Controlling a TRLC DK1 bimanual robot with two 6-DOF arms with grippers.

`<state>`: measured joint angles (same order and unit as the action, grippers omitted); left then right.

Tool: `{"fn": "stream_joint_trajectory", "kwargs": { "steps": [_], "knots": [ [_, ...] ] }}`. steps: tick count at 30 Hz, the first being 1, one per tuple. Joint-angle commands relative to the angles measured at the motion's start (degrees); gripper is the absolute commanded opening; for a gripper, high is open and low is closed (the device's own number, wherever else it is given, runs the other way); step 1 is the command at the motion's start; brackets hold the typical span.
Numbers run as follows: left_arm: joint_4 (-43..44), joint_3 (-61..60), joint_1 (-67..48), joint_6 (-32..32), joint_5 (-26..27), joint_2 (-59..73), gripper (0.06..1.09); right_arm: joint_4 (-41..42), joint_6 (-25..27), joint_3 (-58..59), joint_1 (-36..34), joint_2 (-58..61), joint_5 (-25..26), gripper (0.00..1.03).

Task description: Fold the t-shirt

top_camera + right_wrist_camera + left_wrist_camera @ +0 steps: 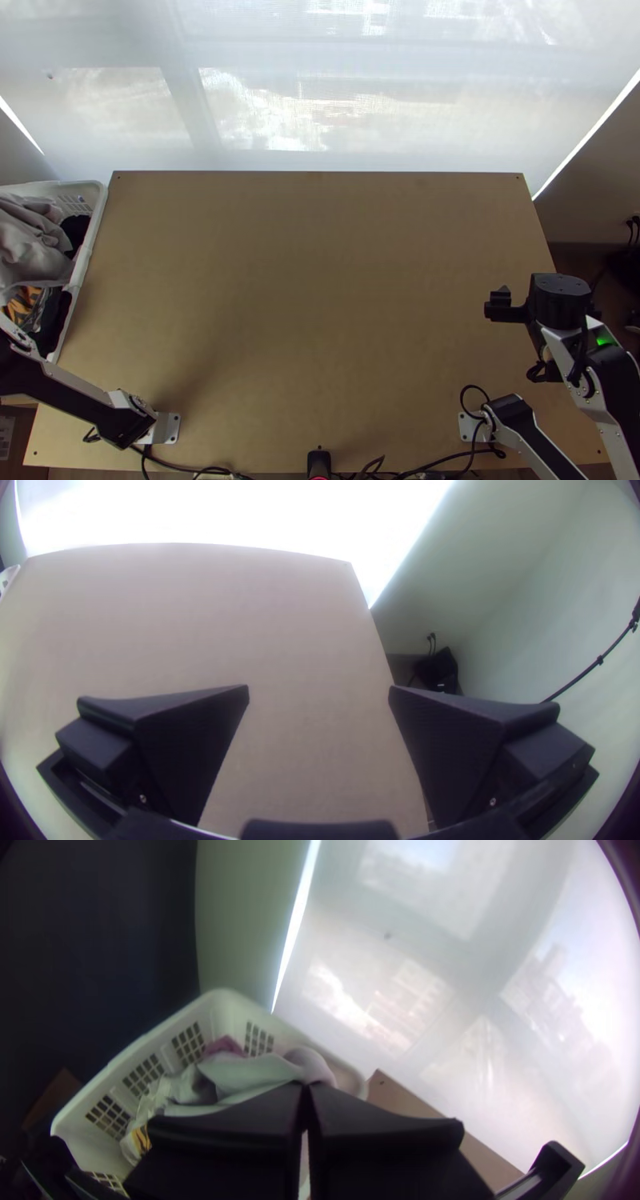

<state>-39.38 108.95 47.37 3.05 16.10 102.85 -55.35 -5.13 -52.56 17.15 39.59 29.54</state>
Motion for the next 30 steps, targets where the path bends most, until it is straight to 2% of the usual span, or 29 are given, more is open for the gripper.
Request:
{"fn": "stream_joint_trajectory", "kwargs": {
  "steps": [1,4,7,12,14,19,22,24,30],
  "knots": [
    [-1.4,5.6,-2.6,0.6,4.1,-16.4,0.09,0.2,0.0,1.8,0.3,-3.6,-0.8,0.98],
    [-1.4,12.8,-4.3,1.3,2.7,-18.9,0.09,0.2,0.0,3.4,0.3,-6.0,-1.2,0.98],
    [-1.1,20.1,-7.6,1.8,-1.2,-19.7,0.09,0.2,0.0,4.7,0.3,-8.1,-1.2,0.98],
    [7.4,21.3,-15.9,2.0,-12.2,-24.4,0.09,0.0,0.0,5.7,0.3,-10.0,-1.4,0.98],
    [8.4,21.3,-20.5,2.6,-13.1,-25.5,0.09,0.0,0.0,5.5,0.2,-10.1,-1.4,0.98],
    [6.0,20.6,-40.1,2.6,-15.3,-26.2,0.09,0.2,-0.2,5.5,0.2,-9.9,-1.4,0.98],
    [4.9,19.6,-57.2,-1.7,-24.3,-25.0,0.09,0.3,-0.4,5.5,0.1,-9.6,-1.4,0.98],
    [4.5,18.8,-66.3,-4.4,-28.0,-24.1,0.09,0.6,-0.5,5.4,0.0,-9.3,-1.4,0.98],
    [4.2,18.1,-79.5,-5.4,-29.1,-19.6,0.09,0.6,-1.0,4.3,-1.6,-8.3,-1.3,0.98]
  ]
}}
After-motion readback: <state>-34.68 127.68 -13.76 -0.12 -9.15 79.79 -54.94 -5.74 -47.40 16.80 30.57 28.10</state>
